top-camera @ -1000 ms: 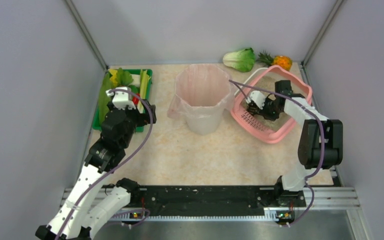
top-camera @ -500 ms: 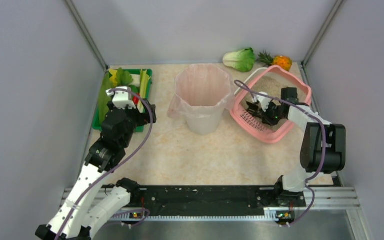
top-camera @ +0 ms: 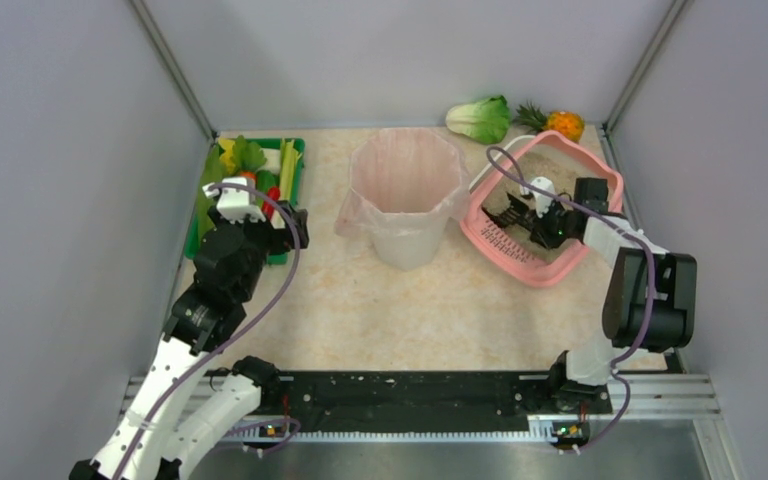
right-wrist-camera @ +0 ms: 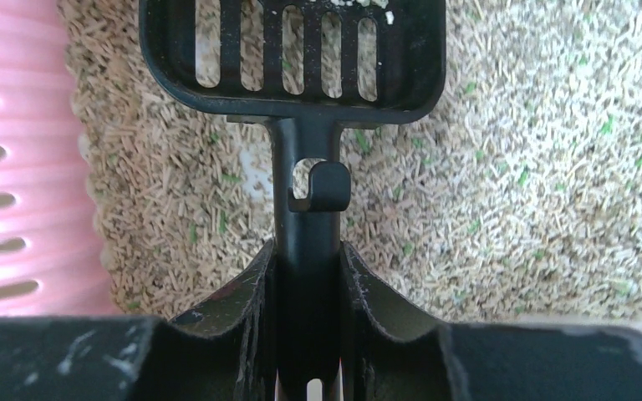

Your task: Clean the litter box

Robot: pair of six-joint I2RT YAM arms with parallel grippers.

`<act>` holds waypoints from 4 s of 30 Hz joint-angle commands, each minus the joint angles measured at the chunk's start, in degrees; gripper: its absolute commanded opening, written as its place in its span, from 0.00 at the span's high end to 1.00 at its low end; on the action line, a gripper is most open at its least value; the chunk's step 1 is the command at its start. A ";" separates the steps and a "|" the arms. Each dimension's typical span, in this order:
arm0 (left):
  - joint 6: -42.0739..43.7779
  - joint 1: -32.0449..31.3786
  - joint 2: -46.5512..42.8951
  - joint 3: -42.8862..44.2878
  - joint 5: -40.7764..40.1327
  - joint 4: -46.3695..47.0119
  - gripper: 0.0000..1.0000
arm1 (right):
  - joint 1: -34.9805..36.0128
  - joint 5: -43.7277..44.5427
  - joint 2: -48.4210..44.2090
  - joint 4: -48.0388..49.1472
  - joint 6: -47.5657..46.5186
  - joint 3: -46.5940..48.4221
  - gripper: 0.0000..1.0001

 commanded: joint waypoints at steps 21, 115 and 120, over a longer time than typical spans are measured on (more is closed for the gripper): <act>-0.08 -0.14 -0.55 1.70 1.85 2.36 0.01 | -3.28 11.85 -20.40 16.58 3.02 -14.62 1.00; -0.49 -0.14 -2.85 0.37 2.33 2.63 0.01 | -2.71 14.24 -24.98 0.23 11.64 -1.69 1.00; -0.53 -0.14 -2.70 0.59 2.54 2.94 0.01 | 1.00 22.76 -27.20 -3.24 7.85 -0.57 1.00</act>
